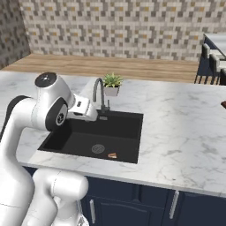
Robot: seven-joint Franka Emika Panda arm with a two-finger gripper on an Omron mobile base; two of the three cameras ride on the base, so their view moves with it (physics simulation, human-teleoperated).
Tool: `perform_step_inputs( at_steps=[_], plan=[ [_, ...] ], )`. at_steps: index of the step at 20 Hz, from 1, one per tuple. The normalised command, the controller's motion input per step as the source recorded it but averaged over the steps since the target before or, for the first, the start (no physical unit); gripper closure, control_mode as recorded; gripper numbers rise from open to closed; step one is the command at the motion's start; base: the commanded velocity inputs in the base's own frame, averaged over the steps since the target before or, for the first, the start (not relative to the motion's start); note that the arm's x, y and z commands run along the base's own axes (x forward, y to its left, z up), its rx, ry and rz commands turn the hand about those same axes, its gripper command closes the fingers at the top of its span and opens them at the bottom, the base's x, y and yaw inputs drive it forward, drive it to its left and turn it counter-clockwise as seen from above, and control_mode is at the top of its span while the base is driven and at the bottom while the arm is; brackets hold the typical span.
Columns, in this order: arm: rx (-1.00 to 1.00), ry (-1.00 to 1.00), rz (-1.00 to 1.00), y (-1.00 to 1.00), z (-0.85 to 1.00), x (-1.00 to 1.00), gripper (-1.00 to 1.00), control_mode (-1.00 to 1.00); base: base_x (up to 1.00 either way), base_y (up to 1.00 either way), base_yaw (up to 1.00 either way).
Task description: Pick up the dish brush and bar soap from the sink, and place them back in the cabinet, and close the cabinet door.
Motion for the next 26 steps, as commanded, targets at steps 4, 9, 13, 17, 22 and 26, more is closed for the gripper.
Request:
perform_step_inputs(
  at_steps=[4, 9, 13, 17, 22, 26],
  plan=[
    [0.0, 0.0, 0.0, -0.07, -0.25, 0.2, -1.0, -1.0, 0.0, 0.0, 0.0],
    [0.0, 0.0, 0.0, -0.04, -0.25, 0.26, -1.0, -1.0, 0.0, 0.0, 0.0],
    [0.0, 0.05, 0.0, -0.02, -0.11, 0.29, -1.0, -1.0, 0.0, 0.0, 0.0],
    [0.02, 0.12, 0.0, -0.07, 0.0, 0.25, -1.0, -1.0, 0.0, 0.0, 0.0],
    [0.01, 0.16, 0.0, -0.08, 0.0, 0.25, -1.0, -1.0, 0.0, 0.0, 0.0],
    [0.0, 0.13, 0.0, -0.09, 0.0, 0.23, -1.0, -1.0, 0.0, 0.0, 0.0]
  ],
)
